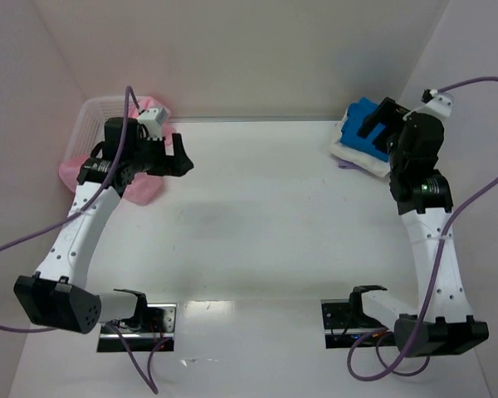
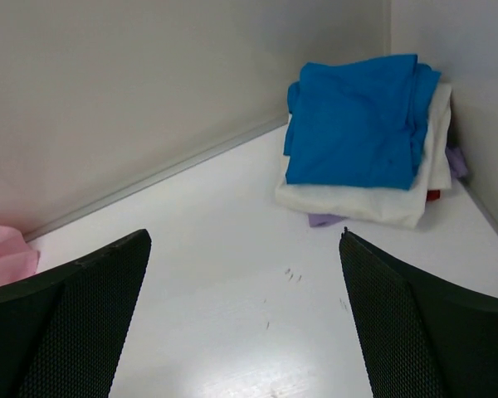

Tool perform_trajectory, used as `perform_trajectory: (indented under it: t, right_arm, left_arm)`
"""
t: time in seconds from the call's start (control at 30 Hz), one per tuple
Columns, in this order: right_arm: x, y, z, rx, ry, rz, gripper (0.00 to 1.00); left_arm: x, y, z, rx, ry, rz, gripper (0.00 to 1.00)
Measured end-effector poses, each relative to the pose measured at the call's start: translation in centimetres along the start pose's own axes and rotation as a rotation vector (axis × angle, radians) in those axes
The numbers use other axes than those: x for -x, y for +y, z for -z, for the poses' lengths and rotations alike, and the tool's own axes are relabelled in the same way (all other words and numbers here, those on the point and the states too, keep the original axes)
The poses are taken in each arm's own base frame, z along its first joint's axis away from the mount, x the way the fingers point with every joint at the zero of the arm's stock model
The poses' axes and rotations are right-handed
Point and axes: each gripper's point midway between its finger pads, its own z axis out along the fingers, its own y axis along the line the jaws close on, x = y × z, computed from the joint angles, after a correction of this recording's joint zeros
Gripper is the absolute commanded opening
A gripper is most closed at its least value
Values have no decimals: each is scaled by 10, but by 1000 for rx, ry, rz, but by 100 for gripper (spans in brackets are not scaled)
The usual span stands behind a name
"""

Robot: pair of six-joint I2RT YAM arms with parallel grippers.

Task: Fold and stack the t-shirts
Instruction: Put the neatly folded tshirt into the corner of the board with the right arm

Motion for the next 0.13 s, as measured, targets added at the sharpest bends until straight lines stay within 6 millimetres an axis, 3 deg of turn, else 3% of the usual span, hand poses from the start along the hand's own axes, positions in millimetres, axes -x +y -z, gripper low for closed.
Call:
perform_trajectory:
  t: [0.13]
  right_arm:
    - [-17,-10,19,-4,24,-13,100]
  left_arm:
    - [-7,-1,13,14,-31,15,100]
